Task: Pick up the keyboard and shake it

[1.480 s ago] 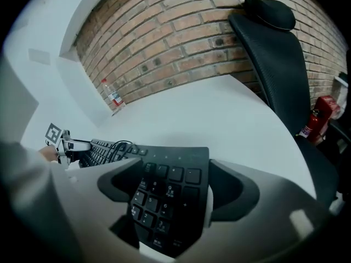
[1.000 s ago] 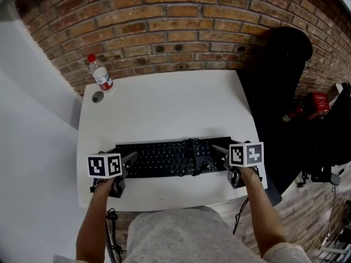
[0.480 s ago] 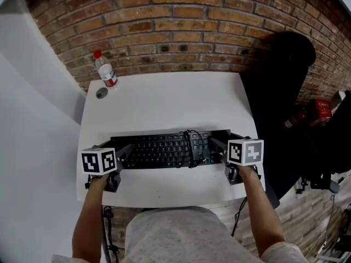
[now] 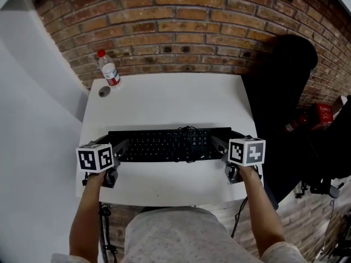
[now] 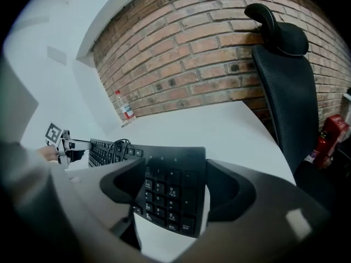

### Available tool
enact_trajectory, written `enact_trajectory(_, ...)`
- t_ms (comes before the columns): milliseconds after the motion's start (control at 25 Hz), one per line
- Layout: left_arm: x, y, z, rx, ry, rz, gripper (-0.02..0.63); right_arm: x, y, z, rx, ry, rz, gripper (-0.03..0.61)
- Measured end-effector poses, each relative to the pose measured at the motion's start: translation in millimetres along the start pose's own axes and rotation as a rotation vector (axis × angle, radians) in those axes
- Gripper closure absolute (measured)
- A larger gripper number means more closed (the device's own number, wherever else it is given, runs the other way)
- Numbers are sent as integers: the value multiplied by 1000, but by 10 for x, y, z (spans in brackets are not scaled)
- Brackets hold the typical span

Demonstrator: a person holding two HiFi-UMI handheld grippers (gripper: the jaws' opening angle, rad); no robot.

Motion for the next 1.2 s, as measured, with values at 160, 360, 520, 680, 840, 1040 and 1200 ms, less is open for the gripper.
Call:
enact_trajectory(160, -51, 3, -41, -11, -63, 20, 276, -76, 9, -63, -21, -68, -30, 255)
enact_trajectory(360, -89, -33, -114, -27, -135, 45, 278, -86, 10, -112, -31, -114, -74, 262)
enact_trajectory(520, -78, -34, -148, -20, -178, 41, 284, -107, 36, -174, -21, -159, -133, 264)
enact_trajectory(680, -31, -25, -168, -16, -213, 24, 304, -62, 40, -198, -20, -194, -185, 273)
enact_trajectory(840, 39, -59, -215, -23, -232, 25, 304, 3, 38, -237, -30, -213, -223, 285)
enact_trajectory(1040, 130, -118, -272, -39, -244, 19, 304, 49, 33, -279, -41, -208, -265, 291)
enact_trajectory(1200, 213, -144, -313, -50, -248, 17, 304, 106, 41, -308, -42, -199, -307, 301)
Point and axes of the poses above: the fingertips, and each gripper's own axes: z forward along the fingers, y to its left, x out of its underside, the point moved 6 cm from there along -z, backward along the fingers, and after that the axes turned 14 degrees about y, right-handed, at the moved point
